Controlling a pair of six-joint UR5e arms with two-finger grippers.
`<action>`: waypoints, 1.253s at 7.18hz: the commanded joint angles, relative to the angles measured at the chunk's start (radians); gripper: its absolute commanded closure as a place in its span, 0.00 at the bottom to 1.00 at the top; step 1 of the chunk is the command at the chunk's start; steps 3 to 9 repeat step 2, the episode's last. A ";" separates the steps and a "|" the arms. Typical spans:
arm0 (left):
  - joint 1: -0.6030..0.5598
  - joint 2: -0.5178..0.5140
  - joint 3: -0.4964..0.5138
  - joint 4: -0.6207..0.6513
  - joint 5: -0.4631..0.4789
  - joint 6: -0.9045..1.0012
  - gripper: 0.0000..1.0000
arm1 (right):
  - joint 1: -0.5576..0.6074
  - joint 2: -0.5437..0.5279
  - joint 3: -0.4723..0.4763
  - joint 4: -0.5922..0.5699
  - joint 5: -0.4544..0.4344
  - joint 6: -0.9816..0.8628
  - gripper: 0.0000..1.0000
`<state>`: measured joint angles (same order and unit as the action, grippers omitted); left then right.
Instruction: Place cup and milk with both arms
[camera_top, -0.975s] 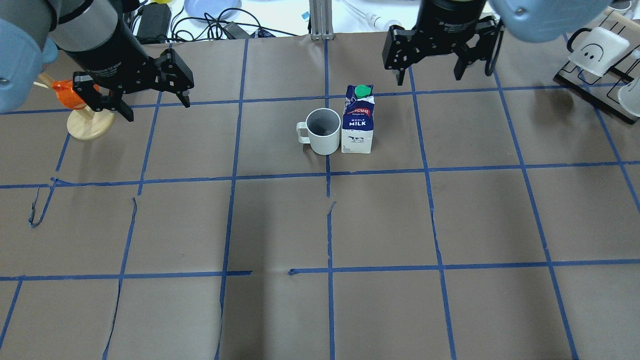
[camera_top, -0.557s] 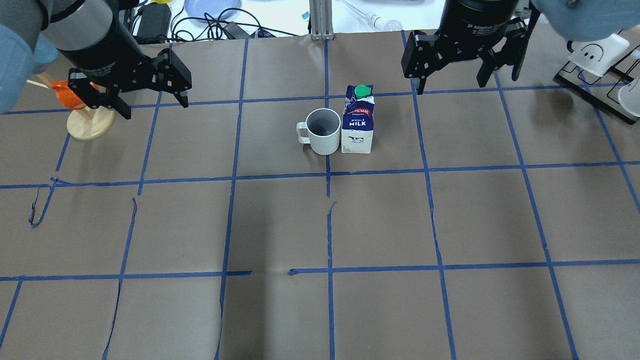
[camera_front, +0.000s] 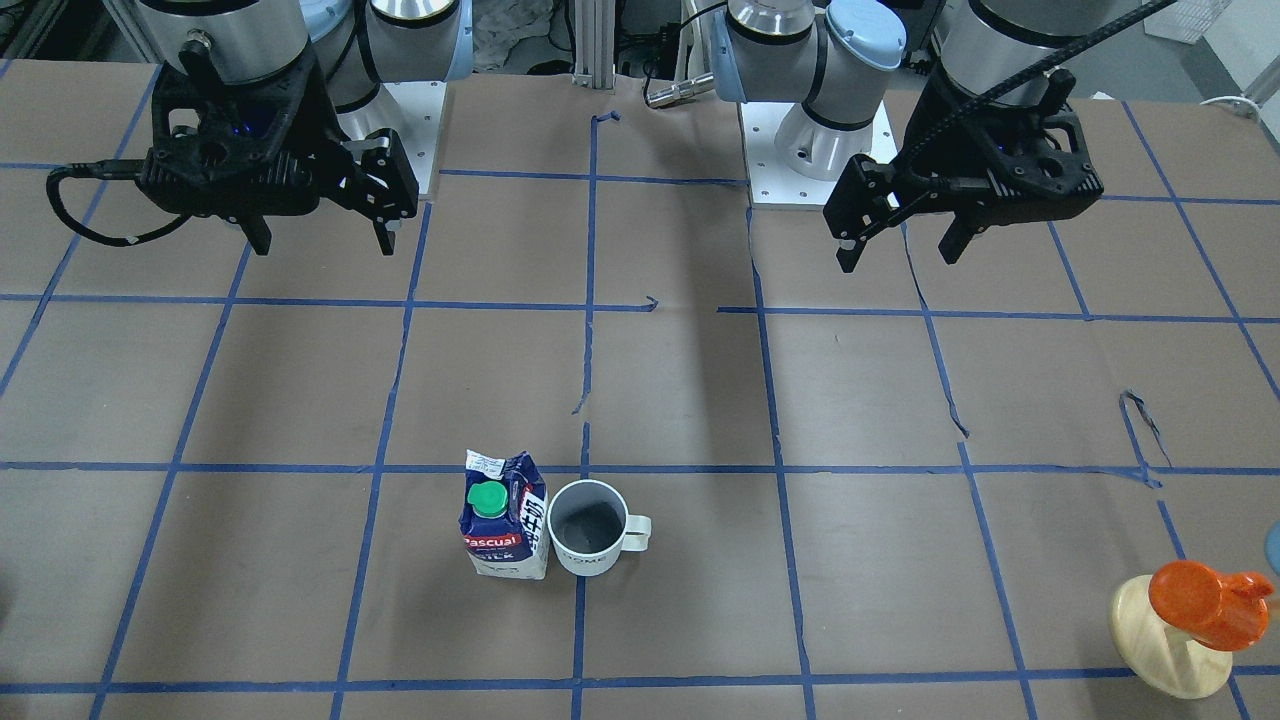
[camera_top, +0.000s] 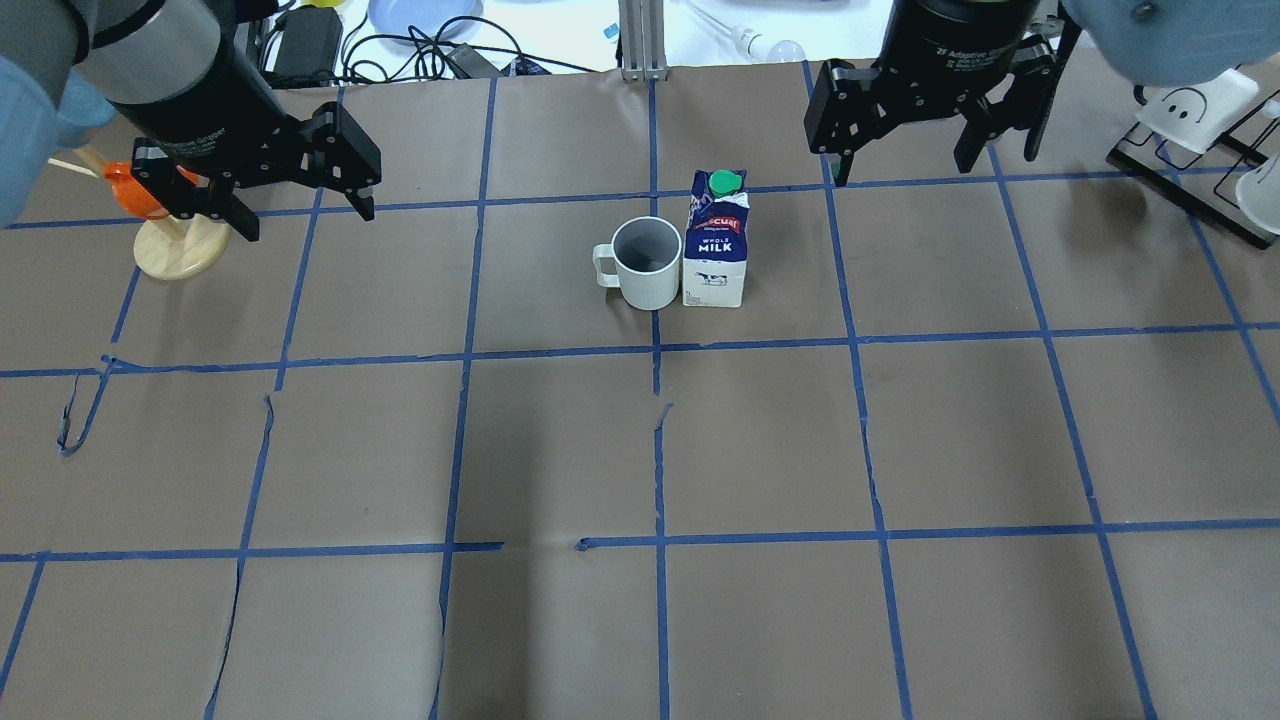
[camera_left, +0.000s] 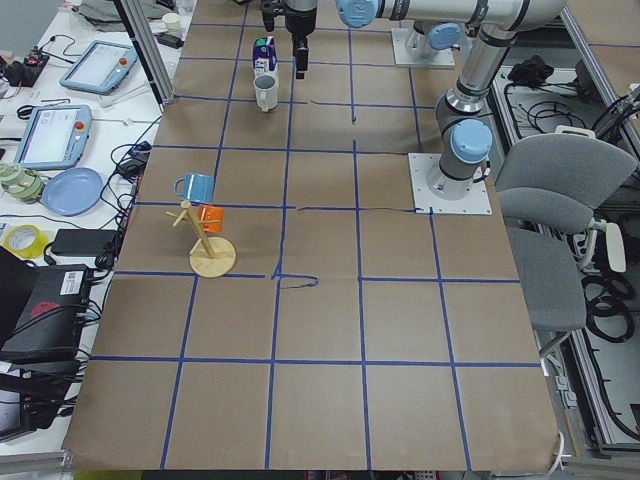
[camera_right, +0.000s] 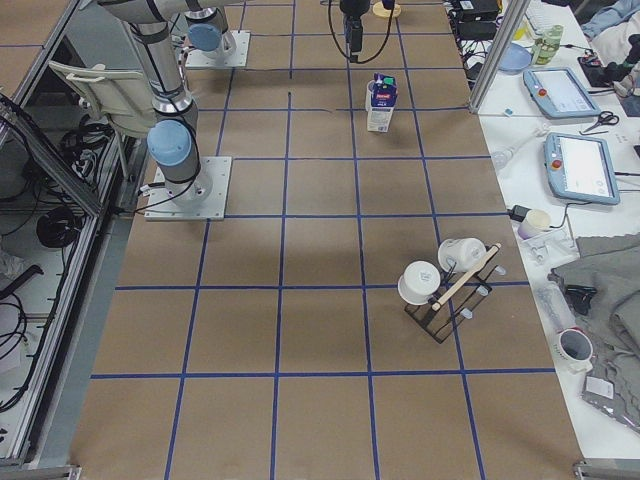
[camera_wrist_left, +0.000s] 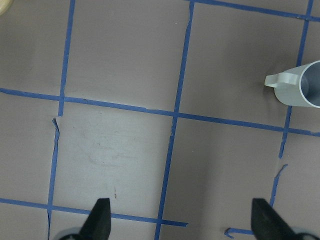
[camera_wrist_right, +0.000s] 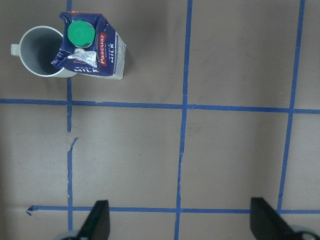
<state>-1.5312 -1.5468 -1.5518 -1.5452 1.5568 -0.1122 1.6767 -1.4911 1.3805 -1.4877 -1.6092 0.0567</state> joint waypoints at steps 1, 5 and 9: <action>0.000 0.001 -0.004 0.000 0.000 0.000 0.00 | 0.000 0.000 0.000 -0.003 0.000 -0.001 0.00; 0.000 0.001 -0.004 0.000 0.000 0.000 0.00 | 0.000 0.000 0.000 -0.005 0.000 -0.001 0.00; 0.000 0.001 -0.004 0.000 0.000 0.000 0.00 | 0.000 0.000 0.000 -0.005 0.000 -0.001 0.00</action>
